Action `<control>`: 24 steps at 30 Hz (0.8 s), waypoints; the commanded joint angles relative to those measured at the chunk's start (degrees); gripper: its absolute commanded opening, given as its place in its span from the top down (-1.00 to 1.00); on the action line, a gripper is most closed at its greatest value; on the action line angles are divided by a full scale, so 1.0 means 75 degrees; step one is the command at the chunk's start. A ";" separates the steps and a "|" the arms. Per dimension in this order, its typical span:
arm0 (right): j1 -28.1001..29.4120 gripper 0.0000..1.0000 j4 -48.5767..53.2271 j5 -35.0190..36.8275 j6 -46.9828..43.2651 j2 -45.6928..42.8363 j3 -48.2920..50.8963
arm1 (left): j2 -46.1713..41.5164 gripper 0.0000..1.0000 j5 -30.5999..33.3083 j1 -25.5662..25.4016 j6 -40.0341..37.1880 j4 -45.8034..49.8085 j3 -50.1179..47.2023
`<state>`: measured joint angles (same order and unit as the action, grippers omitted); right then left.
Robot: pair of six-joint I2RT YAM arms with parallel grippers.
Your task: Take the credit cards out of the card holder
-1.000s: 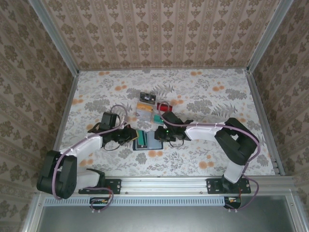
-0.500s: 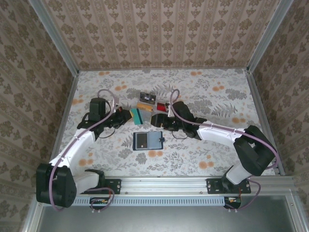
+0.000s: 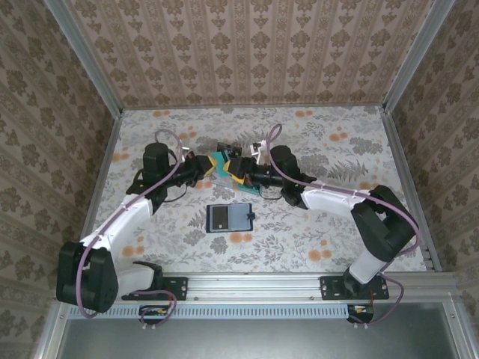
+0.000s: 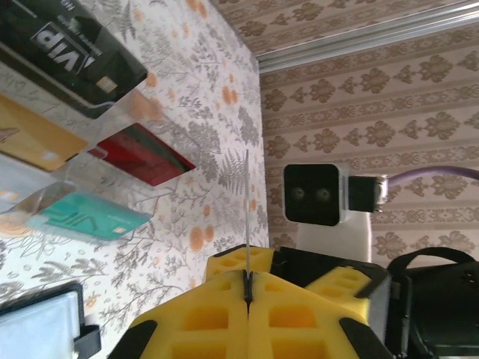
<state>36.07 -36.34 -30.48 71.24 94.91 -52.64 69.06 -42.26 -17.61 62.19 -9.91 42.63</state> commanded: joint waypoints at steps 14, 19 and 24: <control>-0.0127 1.00 0.0041 0.0177 -0.0247 -0.0816 0.0317 | -0.0299 0.55 0.0424 -0.0043 -0.0160 0.0313 -0.0115; -0.0152 1.00 0.2913 0.0850 -0.2634 -0.1403 -0.0269 | -0.0793 -0.22 0.2220 0.0097 -0.1274 0.2551 -0.0109; -0.0221 1.00 0.5096 0.1590 -0.5578 -0.1680 -0.0920 | -0.1159 -0.69 0.3694 0.0379 -0.2136 0.4179 -0.0288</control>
<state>35.03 -11.35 -23.29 46.46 84.68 -56.45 61.98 -23.57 -15.90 52.45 10.66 41.76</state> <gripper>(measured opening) 0.070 0.823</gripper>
